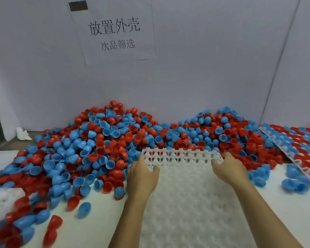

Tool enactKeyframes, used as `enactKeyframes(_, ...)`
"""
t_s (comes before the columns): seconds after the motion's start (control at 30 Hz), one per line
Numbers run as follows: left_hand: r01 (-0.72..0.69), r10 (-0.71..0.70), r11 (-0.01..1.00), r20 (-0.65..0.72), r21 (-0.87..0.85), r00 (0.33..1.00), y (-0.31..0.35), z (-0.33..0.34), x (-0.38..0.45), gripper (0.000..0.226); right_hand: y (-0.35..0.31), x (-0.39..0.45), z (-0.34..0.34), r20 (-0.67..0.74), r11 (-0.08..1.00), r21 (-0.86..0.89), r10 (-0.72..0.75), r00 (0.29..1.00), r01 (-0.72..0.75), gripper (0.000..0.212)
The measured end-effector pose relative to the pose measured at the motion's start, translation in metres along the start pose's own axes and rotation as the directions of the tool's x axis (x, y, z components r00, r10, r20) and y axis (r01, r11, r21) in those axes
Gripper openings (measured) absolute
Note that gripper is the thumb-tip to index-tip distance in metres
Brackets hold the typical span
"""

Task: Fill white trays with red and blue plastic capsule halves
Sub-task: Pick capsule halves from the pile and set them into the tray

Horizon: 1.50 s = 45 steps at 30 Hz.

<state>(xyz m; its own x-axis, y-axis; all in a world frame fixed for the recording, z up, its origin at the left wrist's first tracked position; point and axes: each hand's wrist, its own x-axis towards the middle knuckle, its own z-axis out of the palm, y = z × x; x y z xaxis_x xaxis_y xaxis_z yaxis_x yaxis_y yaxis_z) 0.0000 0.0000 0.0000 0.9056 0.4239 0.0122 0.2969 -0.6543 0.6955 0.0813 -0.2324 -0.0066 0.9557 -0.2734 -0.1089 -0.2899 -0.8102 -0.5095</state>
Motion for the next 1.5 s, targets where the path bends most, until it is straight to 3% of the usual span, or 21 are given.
enactKeyframes(0.1, 0.044, -0.035, 0.992, -0.069, 0.122, 0.997, -0.013, 0.013, 0.006, 0.061, 0.001, 0.001, 0.014, -0.033, 1.0, 0.009, 0.019, 0.999, -0.019, 0.069)
enactKeyframes(0.17, 0.043, -0.036, 0.993, -0.071, 0.105, 0.997, -0.018, 0.016, 0.007, 0.06, 0.007, 0.002, 0.02, -0.026, 1.0, 0.008, 0.026, 0.999, -0.026, 0.069)
enactKeyframes(0.3, 0.018, -0.017, 0.998, -0.026, 0.053, 1.0, -0.019, 0.018, 0.016, 0.055, 0.014, 0.013, 0.004, 0.002, 0.995, -0.091, 0.046, 0.999, -0.046, 0.064)
enactKeyframes(0.47, -0.027, 0.02, 0.978, 0.036, 0.208, 0.999, -0.013, 0.022, 0.015, 0.045, 0.009, 0.013, -0.008, -0.005, 0.976, -0.212, 0.053, 0.999, -0.053, 0.064)
enactKeyframes(0.57, -0.016, 0.011, 0.948, 0.018, 0.318, 1.0, -0.015, 0.017, 0.016, 0.044, -0.006, 0.003, -0.007, -0.004, 0.977, -0.177, -0.119, 0.993, 0.116, 0.069)
enactKeyframes(0.63, 0.002, -0.007, 0.936, 0.012, 0.352, 1.0, -0.018, 0.012, 0.019, 0.047, -0.018, -0.005, 0.003, 0.1, 0.945, -0.132, -0.289, 0.952, 0.3, 0.069)
enactKeyframes(0.7, -0.006, 0.005, 0.932, 0.003, 0.362, 1.0, -0.018, 0.009, 0.022, 0.05, -0.026, -0.009, 0.02, 0.203, 0.905, -0.168, -0.356, 0.912, 0.39, 0.063)
enactKeyframes(0.83, -0.193, 0.203, 0.93, 0.001, 0.314, 0.979, -0.001, 0.006, 0.035, 0.056, -0.028, -0.008, 0.039, 0.211, 0.903, -0.208, -0.334, 0.919, 0.376, 0.051)
enactKeyframes(0.93, -0.354, 0.343, 0.91, 0.091, 0.217, 0.935, 0.025, 0.008, 0.061, 0.052, -0.027, -0.007, 0.04, 0.161, 0.906, -0.195, -0.348, 0.923, 0.376, 0.048)
enactKeyframes(1.1, -0.517, 0.482, 0.737, 0.198, 0.435, 0.853, 0.064, 0.023, 0.127, 0.049, -0.028, -0.008, 0.04, 0.155, 0.901, -0.199, -0.359, 0.92, 0.385, 0.048)
enactKeyframes(1.23, -0.432, 0.404, 0.635, 0.2, 0.641, 0.892, 0.082, 0.042, 0.166, 0.061, -0.028, -0.007, 0.041, 0.15, 0.901, -0.212, -0.352, 0.924, 0.378, 0.05)
enactKeyframes(1.33, -0.247, 0.137, 0.671, 0.211, 0.699, 0.968, 0.084, 0.054, 0.183, 0.084, -0.028, -0.007, 0.043, 0.148, 0.903, -0.213, -0.349, 0.925, 0.374, 0.052)
enactKeyframes(1.4, -0.162, 0.012, 0.687, 0.213, 0.709, 0.977, 0.083, 0.062, 0.19, 0.094, -0.027, -0.007, 0.044, 0.143, 0.904, -0.215, -0.346, 0.927, 0.37, 0.053)
enactKeyframes(1.5, -0.176, 0.032, 0.705, 0.217, 0.687, 0.976, 0.082, 0.069, 0.192, 0.094, -0.028, -0.007, 0.044, 0.142, 0.904, -0.21, -0.349, 0.926, 0.373, 0.053)
